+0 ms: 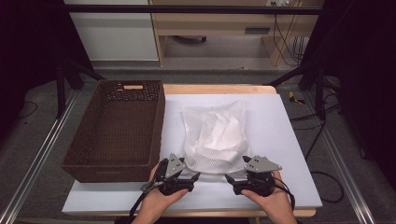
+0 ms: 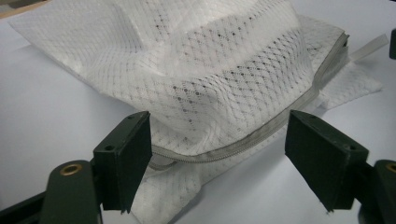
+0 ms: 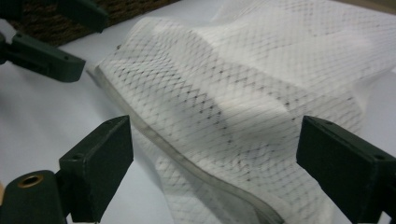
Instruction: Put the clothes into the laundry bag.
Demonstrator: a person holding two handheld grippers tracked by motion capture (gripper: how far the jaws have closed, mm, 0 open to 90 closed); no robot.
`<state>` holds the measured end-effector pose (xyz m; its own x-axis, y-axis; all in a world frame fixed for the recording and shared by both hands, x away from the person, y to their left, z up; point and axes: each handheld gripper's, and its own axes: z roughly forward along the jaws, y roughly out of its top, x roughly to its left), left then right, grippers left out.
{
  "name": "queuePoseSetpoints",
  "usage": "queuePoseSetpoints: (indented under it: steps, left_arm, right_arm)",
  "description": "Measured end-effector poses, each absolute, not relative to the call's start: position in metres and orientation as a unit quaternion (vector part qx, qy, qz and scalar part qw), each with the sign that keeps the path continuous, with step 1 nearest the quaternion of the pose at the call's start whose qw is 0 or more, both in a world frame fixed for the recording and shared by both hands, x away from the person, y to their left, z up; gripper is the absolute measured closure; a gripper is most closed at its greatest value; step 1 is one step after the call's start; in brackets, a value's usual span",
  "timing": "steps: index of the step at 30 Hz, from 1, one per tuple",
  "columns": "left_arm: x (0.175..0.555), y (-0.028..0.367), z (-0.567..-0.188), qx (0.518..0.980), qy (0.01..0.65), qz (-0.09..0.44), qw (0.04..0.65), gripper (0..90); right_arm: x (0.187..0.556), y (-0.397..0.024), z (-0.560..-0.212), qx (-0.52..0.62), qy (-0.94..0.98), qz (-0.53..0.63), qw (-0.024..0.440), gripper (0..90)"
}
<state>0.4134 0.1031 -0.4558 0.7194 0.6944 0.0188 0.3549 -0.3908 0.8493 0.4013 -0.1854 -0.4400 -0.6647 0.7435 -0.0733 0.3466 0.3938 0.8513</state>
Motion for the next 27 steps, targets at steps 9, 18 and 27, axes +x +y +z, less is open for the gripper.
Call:
queuePoseSetpoints:
  steps: [9,18,27]
  left_arm:
    - [0.409,0.1,-0.449,0.809,0.317,0.181,0.459,19.3]
    - [0.409,0.101,-0.439,0.799,0.324,0.18,0.474,14.3]
    - [0.412,0.1,-0.431,0.795,0.329,0.166,0.482,10.6]
  right_arm:
    - [0.403,-0.197,-0.433,0.369,0.768,0.451,0.264,8.2]
    - [0.412,-0.2,-0.431,0.395,0.748,0.453,0.284,6.1]
    - [0.438,-0.193,-0.426,0.414,0.758,0.419,0.278,7.5]
